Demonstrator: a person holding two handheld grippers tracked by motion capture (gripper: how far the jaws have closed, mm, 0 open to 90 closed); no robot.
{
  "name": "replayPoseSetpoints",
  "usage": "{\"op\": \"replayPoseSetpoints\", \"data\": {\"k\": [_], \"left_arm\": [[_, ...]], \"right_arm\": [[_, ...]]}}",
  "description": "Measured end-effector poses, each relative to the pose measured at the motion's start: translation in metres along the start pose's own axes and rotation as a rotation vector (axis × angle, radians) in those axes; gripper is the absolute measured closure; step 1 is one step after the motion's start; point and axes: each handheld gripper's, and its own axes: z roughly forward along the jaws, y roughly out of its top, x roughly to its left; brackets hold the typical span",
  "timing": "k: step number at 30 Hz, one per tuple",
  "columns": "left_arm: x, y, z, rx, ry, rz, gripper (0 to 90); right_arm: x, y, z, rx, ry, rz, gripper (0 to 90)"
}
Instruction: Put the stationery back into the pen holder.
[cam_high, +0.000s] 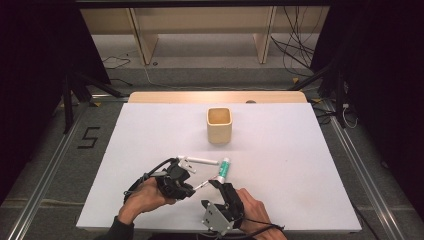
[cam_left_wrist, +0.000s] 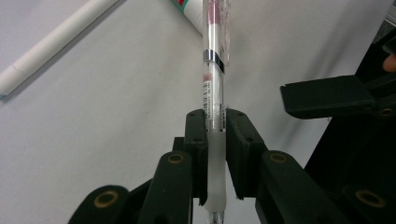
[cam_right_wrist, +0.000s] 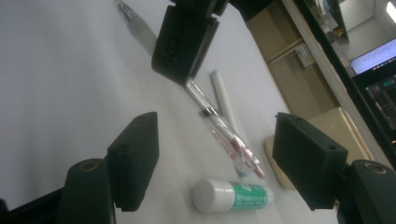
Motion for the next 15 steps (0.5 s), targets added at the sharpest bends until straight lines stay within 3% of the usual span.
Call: {"op": "replayPoseSetpoints", "data": {"k": [8, 10, 13, 15], "left_arm": [[-0.005, 0.001, 0.001, 0.011, -0.011, 0.018, 79.2], [-0.006, 0.002, 0.002, 0.019, -0.014, 0.02, 79.2], [-0.008, 0.003, 0.002, 0.021, -0.018, 0.025, 79.1], [-0.009, 0.003, 0.001, 0.021, -0.019, 0.03, 79.2]], "right_arm": [[0.011, 0.002, 0.01, 0.03, -0.034, -0.145, 36.9], [0.012, 0.002, 0.01, 0.033, -0.041, -0.144, 38.0], [0.017, 0.003, 0.012, 0.039, -0.053, -0.202, 41.9], [0.018, 0.004, 0.012, 0.042, -0.056, -0.216, 42.9]]}}
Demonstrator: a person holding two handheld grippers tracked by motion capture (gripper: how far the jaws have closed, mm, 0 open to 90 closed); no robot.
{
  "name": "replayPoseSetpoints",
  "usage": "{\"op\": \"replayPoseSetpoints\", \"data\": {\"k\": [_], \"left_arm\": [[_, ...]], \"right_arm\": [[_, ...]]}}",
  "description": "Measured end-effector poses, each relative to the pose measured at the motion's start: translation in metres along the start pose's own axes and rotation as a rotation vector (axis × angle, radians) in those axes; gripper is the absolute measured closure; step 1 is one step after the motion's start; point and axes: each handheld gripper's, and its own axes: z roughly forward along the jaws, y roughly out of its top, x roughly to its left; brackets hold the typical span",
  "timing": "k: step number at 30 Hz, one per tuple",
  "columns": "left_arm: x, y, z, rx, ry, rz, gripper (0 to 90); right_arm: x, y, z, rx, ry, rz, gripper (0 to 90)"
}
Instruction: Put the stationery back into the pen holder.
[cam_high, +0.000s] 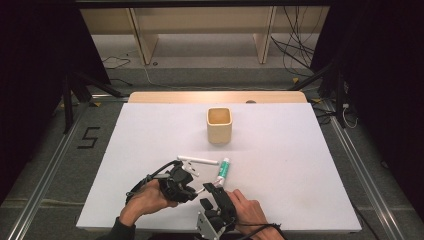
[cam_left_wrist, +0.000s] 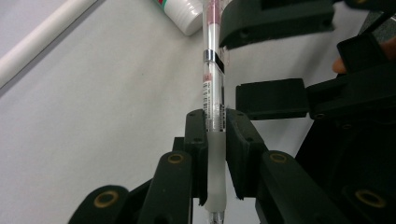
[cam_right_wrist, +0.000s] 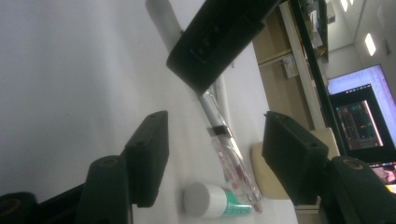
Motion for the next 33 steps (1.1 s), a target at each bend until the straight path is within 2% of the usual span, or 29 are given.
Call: {"op": "replayPoseSetpoints", "data": {"k": [8, 10, 13, 14, 16, 18, 19, 21, 22, 33], "left_arm": [[-0.005, 0.002, 0.001, 0.012, -0.009, 0.011, 79.1], [-0.006, 0.002, 0.002, 0.018, -0.008, 0.018, 79.1], [-0.007, 0.002, 0.002, 0.025, -0.013, 0.025, 79.1], [-0.007, 0.002, 0.001, 0.025, -0.014, 0.025, 79.1], [-0.007, 0.002, 0.001, 0.025, -0.015, 0.025, 79.1], [-0.007, 0.002, 0.001, 0.031, -0.016, 0.029, 79.1], [-0.008, 0.002, 0.002, 0.034, -0.02, 0.029, 79.1], [-0.009, 0.002, 0.003, 0.039, -0.024, 0.033, 79.1], [-0.009, 0.002, 0.003, 0.042, -0.024, 0.038, 79.2], [-0.01, 0.002, 0.004, 0.055, -0.031, 0.046, 79.1]], "right_arm": [[0.005, 0.002, 0.003, 0.01, -0.026, -0.084, 50.2], [0.006, 0.003, 0.003, 0.014, -0.03, -0.075, 52.2], [0.007, 0.004, 0.004, 0.011, -0.035, -0.117, 55.1], [0.008, 0.004, 0.004, 0.013, -0.03, -0.118, 56.1], [0.009, 0.005, 0.005, 0.028, -0.037, -0.154, 58.9], [0.01, 0.005, 0.005, 0.03, -0.035, -0.155, 59.4], [0.01, 0.006, 0.006, 0.024, -0.036, -0.179, 59.9], [0.012, 0.006, 0.006, 0.029, -0.036, -0.177, 61.7], [0.012, 0.006, 0.007, 0.028, -0.036, -0.194, 62.9], [0.016, 0.006, 0.007, 0.031, -0.032, -0.248, 74.2]]}}
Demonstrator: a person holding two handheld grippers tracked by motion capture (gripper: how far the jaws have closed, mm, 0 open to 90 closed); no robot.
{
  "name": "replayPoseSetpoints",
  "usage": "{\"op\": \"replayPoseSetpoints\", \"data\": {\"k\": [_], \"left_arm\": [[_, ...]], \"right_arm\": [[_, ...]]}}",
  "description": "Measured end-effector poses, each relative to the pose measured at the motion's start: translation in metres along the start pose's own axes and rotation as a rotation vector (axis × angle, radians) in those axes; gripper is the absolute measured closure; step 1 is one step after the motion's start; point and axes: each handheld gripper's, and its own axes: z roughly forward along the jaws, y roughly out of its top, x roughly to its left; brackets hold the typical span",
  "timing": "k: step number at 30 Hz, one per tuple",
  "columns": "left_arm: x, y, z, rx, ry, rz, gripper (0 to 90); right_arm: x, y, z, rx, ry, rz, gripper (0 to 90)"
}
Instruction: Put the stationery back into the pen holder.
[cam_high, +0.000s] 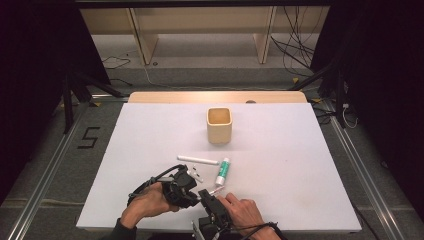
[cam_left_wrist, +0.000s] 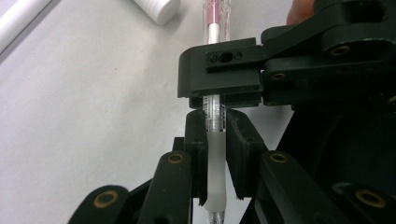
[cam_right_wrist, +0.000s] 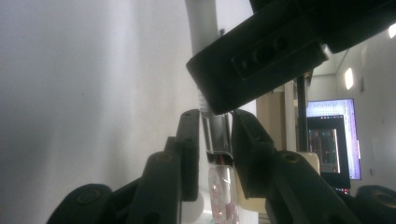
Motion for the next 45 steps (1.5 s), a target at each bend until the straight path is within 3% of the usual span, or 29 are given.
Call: {"op": "replayPoseSetpoints", "data": {"k": [14, 15, 16, 23, 29, 30, 33, 35, 41, 45], "left_arm": [[0.001, 0.0, 0.003, -0.007, -0.001, -0.016, 77.7], [0.001, 0.0, 0.003, -0.004, -0.002, -0.012, 77.2], [0.002, -0.001, 0.003, 0.005, -0.008, -0.01, 75.2], [0.007, -0.006, -0.004, -0.019, -0.024, -0.024, 60.0], [0.015, -0.014, -0.014, -0.058, -0.012, -0.048, 46.6], [0.016, -0.016, -0.016, -0.072, -0.027, -0.051, 43.8], [0.018, -0.02, -0.022, -0.104, -0.042, -0.056, 37.9], [0.02, -0.022, -0.025, -0.119, -0.02, -0.069, 34.2], [0.027, -0.025, -0.026, -0.173, 0.02, -0.091, 28.0], [0.03, -0.027, -0.028, -0.228, 0.064, -0.085, 25.9]], "right_arm": [[0.006, -0.001, 0.001, 0.021, 0.007, -0.042, 79.2], [0.003, -0.002, 0.003, -0.002, -0.009, -0.067, 79.2], [0.005, -0.003, 0.002, 0.018, 0.0, -0.038, 79.2], [0.004, -0.009, 0.002, 0.033, -0.017, -0.037, 79.2], [-0.001, -0.017, 0.002, 0.045, -0.031, -0.03, 79.2], [-0.003, -0.02, 0.001, 0.058, -0.024, -0.026, 79.2], [-0.008, -0.026, 0.001, 0.07, -0.037, 0.019, 79.2], [-0.013, -0.032, 0.002, 0.072, -0.04, 0.029, 79.2], [-0.028, -0.05, 0.002, 0.095, -0.045, 0.153, 79.2], [-0.038, -0.062, 0.001, 0.106, -0.06, 0.225, 79.2]]}}
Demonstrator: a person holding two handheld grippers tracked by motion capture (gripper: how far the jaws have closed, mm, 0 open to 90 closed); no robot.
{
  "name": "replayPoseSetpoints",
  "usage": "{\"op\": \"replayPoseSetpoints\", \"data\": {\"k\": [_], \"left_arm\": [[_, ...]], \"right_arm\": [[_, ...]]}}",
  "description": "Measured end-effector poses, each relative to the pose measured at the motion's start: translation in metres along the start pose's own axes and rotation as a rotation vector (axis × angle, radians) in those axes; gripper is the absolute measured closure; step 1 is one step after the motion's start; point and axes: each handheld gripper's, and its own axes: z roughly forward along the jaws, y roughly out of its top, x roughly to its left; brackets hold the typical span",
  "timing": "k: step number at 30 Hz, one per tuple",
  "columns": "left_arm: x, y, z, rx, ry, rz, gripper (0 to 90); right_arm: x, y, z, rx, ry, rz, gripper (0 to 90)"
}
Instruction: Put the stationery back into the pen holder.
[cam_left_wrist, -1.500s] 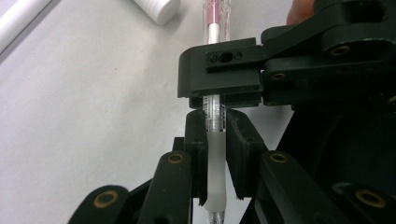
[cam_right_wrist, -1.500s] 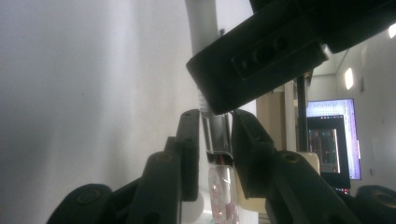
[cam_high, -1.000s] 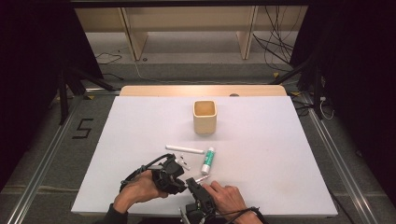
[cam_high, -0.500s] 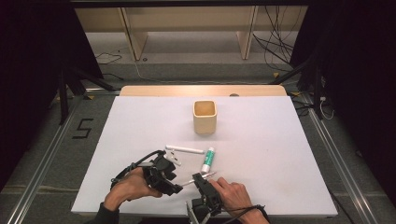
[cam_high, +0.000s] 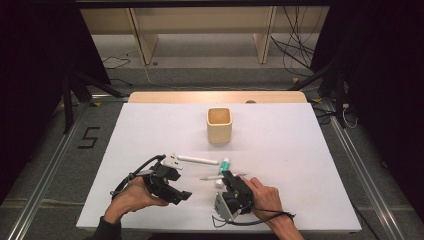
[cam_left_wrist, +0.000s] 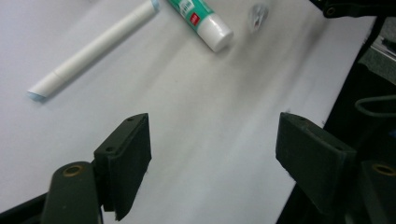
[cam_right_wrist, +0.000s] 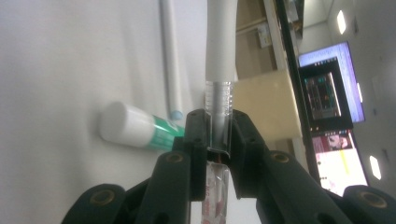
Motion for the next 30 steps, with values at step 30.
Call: {"op": "replayPoseSetpoints", "data": {"k": [30], "left_arm": [[0.008, -0.033, 0.027, -0.393, 0.123, -0.075, 20.2]], "right_arm": [[-0.113, -0.051, 0.029, -0.21, 0.272, 1.001, 79.0]]}}
